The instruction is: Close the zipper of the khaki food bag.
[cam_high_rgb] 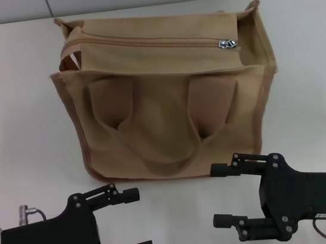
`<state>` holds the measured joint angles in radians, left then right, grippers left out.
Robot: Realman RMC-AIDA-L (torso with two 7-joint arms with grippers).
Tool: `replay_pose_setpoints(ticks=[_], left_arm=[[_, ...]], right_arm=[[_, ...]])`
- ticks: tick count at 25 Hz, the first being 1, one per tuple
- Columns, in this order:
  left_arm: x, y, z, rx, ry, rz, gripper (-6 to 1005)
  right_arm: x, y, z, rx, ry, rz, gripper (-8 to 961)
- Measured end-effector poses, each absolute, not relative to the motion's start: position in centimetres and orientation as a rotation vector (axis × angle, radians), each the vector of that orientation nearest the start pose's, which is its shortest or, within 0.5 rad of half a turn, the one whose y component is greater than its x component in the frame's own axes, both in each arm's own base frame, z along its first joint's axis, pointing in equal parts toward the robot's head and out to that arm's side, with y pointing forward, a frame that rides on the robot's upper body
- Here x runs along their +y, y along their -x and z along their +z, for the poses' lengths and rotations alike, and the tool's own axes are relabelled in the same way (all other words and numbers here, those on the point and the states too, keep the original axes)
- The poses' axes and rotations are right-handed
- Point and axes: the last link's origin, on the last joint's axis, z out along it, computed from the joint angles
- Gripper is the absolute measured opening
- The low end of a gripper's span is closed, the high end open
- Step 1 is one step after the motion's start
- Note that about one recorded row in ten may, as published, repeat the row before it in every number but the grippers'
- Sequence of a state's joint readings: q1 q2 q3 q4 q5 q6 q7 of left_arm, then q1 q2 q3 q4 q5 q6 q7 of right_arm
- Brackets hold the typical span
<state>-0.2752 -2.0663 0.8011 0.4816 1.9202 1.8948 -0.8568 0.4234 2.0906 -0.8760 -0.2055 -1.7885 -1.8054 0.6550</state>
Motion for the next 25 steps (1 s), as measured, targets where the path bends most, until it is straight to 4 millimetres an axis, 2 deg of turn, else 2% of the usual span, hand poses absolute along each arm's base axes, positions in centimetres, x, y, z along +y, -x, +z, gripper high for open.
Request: replay_pose_setpoints(ticks=[6, 25], left_arm=[[20.11, 29.25, -1.24, -0.251, 2.821, -1.11, 801], [20.19, 29.27, -1.31, -0.254, 2.816, -1.103, 801]], right_arm=[[21.87, -26.24, -6.62, 0.172, 2.789, 1.184, 710], [21.79, -26.3, -6.73, 0.185, 2.789, 1.182, 711]])
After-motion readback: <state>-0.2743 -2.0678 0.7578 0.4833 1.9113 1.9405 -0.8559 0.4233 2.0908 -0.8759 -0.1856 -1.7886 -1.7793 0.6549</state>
